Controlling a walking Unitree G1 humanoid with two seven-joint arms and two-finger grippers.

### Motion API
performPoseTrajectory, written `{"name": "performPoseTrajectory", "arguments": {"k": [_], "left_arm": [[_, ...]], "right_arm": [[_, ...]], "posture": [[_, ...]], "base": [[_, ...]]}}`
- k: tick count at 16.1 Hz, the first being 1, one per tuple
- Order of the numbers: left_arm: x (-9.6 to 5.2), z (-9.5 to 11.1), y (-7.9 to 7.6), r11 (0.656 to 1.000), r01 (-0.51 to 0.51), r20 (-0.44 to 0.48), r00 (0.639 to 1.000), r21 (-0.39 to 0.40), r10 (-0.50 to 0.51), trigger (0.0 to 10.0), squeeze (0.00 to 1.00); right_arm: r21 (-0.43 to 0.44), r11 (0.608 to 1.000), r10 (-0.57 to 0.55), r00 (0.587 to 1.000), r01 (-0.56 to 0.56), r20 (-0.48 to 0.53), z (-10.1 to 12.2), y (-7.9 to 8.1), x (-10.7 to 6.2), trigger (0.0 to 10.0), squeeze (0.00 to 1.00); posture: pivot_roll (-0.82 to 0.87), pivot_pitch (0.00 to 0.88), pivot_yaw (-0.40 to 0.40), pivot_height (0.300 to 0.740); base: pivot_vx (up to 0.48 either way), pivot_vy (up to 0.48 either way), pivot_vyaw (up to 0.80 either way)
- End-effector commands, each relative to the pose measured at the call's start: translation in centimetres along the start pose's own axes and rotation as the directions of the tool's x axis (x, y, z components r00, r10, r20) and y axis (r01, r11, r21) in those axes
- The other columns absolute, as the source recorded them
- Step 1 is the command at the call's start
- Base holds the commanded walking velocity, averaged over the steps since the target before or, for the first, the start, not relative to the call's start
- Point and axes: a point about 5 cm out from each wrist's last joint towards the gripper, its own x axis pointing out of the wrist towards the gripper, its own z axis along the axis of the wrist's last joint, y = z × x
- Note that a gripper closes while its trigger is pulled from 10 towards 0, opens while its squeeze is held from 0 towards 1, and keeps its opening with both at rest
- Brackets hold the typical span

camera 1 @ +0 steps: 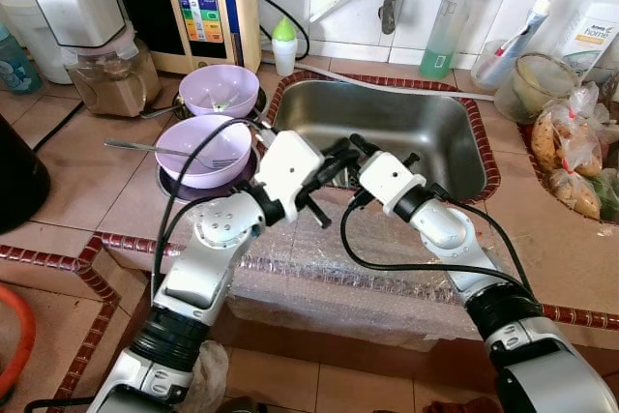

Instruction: Kitchen organization

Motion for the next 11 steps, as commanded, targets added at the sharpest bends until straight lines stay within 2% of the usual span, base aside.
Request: {"name": "performPoseTrajectory", "arguments": {"k": [1, 7, 11], "left_arm": [[-0.46, -0.40, 0.28, 0.999, -0.031, -0.016, 0.999, 0.005, 0.032, 10.0, 0.00], [-0.73, -0.97, 0.19, 0.999, -0.027, -0.035, 0.999, 0.016, 0.028, 10.0, 0.00], [-0.59, -1.08, -0.48, 1.000, -0.005, -0.024, 1.000, -0.012, 0.004, 10.0, 0.00]], "right_arm": [[0.019, 1.000, -0.022, 1.000, 0.022, 0.003, -0.12, -0.34, -0.29, 0.0, 0.00], [0.025, 0.999, -0.041, 0.999, 0.041, 0.002, -0.26, -0.53, -0.58, 0.0, 0.00], [0.018, 0.999, -0.046, 0.999, 0.046, 0.006, -0.15, -0.65, -0.52, 0.0, 0.00]], "posture": [[-0.02, 0.000, 0.010, 0.740], [-0.02, 0.000, 0.019, 0.740], [-0.03, 0.000, 0.016, 0.740]], "base": [[0.000, 0.000, 0.00], [0.000, 0.000, 0.00], [0.000, 0.000, 0.00]]}}
